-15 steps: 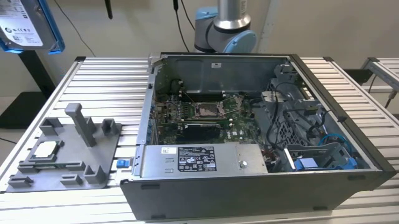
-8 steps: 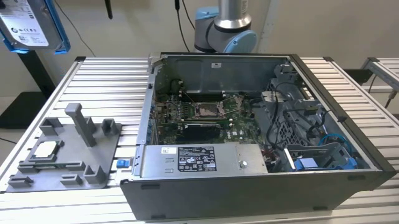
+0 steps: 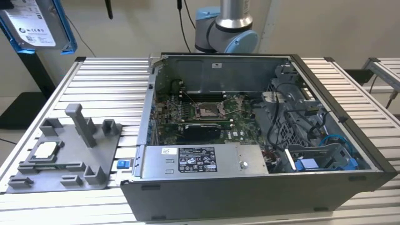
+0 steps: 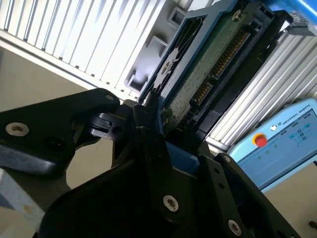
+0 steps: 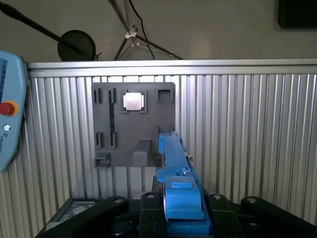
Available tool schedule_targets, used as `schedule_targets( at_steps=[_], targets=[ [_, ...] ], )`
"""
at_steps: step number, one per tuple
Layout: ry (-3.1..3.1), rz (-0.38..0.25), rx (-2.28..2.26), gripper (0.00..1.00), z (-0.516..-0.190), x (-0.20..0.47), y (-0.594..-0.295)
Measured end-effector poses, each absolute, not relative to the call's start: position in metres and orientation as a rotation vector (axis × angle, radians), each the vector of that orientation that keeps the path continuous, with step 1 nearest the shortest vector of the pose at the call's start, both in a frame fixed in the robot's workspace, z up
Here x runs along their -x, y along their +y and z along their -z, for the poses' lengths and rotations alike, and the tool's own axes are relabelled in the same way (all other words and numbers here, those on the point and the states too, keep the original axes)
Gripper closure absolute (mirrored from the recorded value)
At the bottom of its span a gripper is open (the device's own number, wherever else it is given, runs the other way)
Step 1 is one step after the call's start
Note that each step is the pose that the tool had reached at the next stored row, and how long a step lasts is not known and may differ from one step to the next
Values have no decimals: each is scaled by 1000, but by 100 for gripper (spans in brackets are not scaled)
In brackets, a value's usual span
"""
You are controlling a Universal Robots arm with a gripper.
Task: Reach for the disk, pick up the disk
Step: 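Pick up the disk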
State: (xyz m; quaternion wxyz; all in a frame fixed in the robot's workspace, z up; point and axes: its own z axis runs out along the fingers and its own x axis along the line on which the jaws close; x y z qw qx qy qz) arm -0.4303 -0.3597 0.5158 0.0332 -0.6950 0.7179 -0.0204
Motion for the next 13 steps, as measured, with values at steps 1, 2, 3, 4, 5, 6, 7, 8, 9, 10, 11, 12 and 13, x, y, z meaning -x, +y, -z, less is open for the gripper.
schedule_targets(
  at_steps=[1, 2, 3, 4, 5, 6, 7, 8, 9, 10, 11, 12, 13],
  targets=[
    [2209, 63, 2139, 100, -516, 429, -360],
    [2209, 63, 2138, 100, -516, 427, -360],
    [2209, 63, 2138, 100, -516, 425, -360],
    [2209, 63, 2138, 100, -516, 424, -360],
    [2209, 63, 2139, 100, -516, 422, -360],
    [2209, 63, 2139, 100, -516, 420, -360],
    [2209, 63, 2138, 100, -516, 418, -360],
    [2209, 63, 2139, 100, -516, 416, -360],
    [2209, 63, 2138, 100, -516, 415, -360],
    [2209, 63, 2139, 100, -516, 413, -360],
    [2209, 63, 2138, 100, -516, 411, -360],
    [2209, 63, 2139, 100, -516, 409, -360],
    [2209, 63, 2139, 100, -516, 407, -360]
  ],
)
